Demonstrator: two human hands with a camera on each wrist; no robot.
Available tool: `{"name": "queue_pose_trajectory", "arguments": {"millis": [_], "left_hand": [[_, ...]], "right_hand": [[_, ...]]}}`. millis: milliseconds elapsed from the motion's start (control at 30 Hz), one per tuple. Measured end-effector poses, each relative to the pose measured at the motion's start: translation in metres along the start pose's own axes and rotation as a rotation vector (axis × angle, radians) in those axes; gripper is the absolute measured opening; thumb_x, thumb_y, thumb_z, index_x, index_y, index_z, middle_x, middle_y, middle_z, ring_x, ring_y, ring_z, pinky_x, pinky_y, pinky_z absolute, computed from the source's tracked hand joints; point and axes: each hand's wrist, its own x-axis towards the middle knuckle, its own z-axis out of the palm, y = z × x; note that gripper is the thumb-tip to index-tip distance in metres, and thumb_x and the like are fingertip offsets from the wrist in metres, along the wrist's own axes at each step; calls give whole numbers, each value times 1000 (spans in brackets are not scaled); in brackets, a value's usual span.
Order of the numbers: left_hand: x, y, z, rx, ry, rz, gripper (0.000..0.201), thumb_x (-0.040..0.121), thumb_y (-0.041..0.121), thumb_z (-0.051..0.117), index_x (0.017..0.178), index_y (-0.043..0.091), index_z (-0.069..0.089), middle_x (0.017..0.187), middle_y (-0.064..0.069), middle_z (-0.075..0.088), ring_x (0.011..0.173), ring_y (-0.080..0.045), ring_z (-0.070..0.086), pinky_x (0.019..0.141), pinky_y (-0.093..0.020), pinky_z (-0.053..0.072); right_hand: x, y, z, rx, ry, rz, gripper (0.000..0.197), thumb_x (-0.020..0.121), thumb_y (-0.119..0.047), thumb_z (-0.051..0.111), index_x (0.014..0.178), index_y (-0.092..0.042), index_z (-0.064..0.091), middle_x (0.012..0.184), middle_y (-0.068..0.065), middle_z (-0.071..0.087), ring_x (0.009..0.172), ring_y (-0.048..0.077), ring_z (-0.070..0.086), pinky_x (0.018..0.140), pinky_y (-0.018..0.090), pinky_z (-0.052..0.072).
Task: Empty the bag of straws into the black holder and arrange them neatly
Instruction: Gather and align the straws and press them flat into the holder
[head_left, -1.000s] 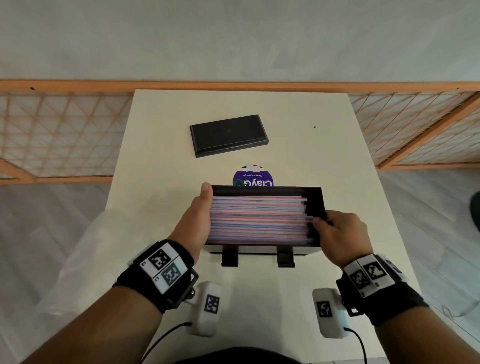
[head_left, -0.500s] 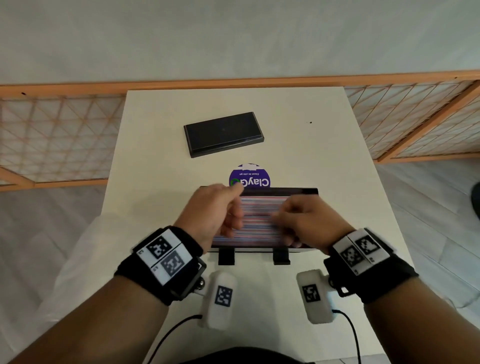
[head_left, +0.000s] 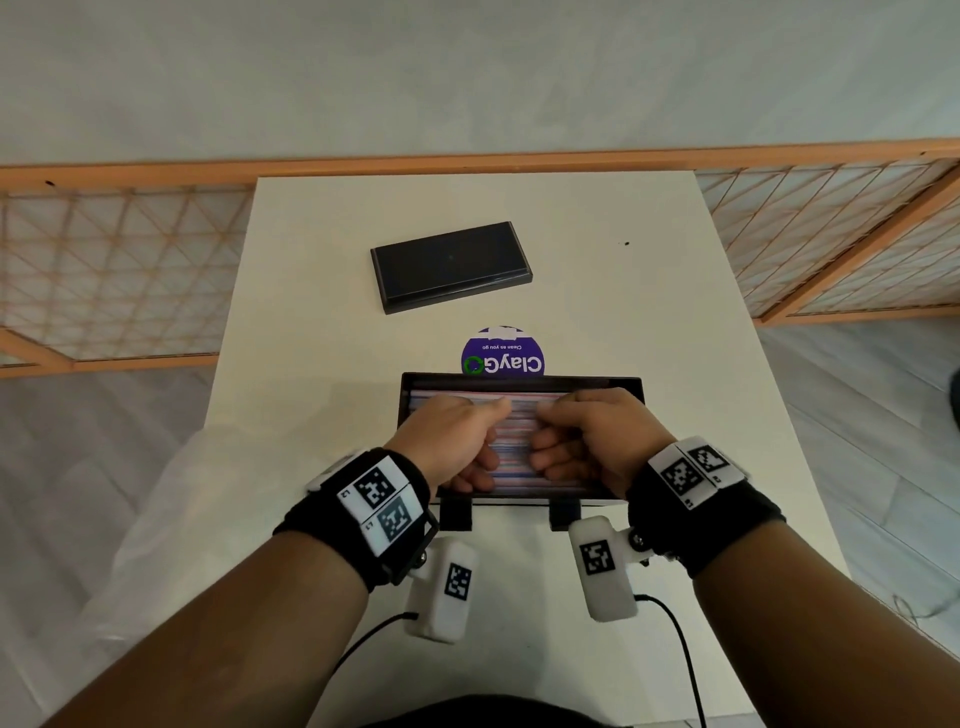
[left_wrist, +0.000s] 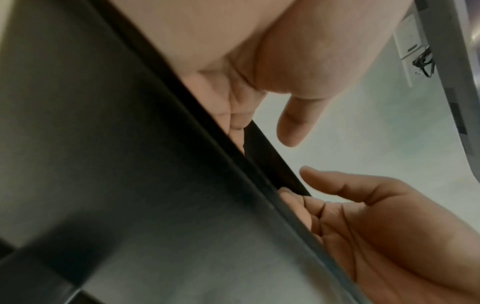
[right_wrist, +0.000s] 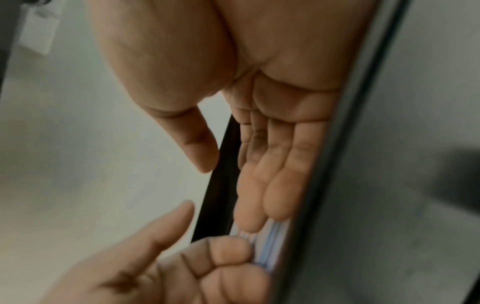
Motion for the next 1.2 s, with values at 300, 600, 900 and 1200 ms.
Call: {"name": "queue_pose_trajectory", "arguments": {"millis": [300, 600, 900, 1200], "left_hand": [[4, 6, 2, 38, 7, -10, 46, 97, 46, 55, 95, 1, 64, 67, -10, 67, 41, -20, 57, 42, -21, 39], [4, 10, 2, -471, 31, -94, 32, 97, 44, 56, 96, 12, 55, 69, -10, 66, 55, -24, 62, 52, -28, 49], [-1, 11, 6, -371, 60, -38, 29, 98, 44, 56, 91, 16, 57, 67, -8, 62, 49, -20, 57, 50, -27, 46], [-3, 8, 2, -78, 17, -85, 48, 97, 59, 46, 91, 13, 56, 64, -6, 62, 47, -21, 59, 51, -24, 42]], "right_hand": [[10, 3, 5, 286, -34, 58, 11, 91, -15, 62, 91, -4, 64, 81, 16, 71, 74, 30, 72, 72, 39, 59], [11, 3, 4, 311, -51, 75, 12, 91, -17, 61, 93, -5, 63, 88, 15, 69, 75, 30, 71, 72, 40, 58], [6, 1, 7, 266, -37, 68, 13, 91, -18, 61, 96, -6, 63, 87, 11, 69, 69, 28, 71, 66, 38, 58], [-1, -2, 3, 25, 12, 58, 14, 91, -19, 64, 96, -8, 58, 68, 13, 62, 52, 30, 62, 58, 40, 57]]}}
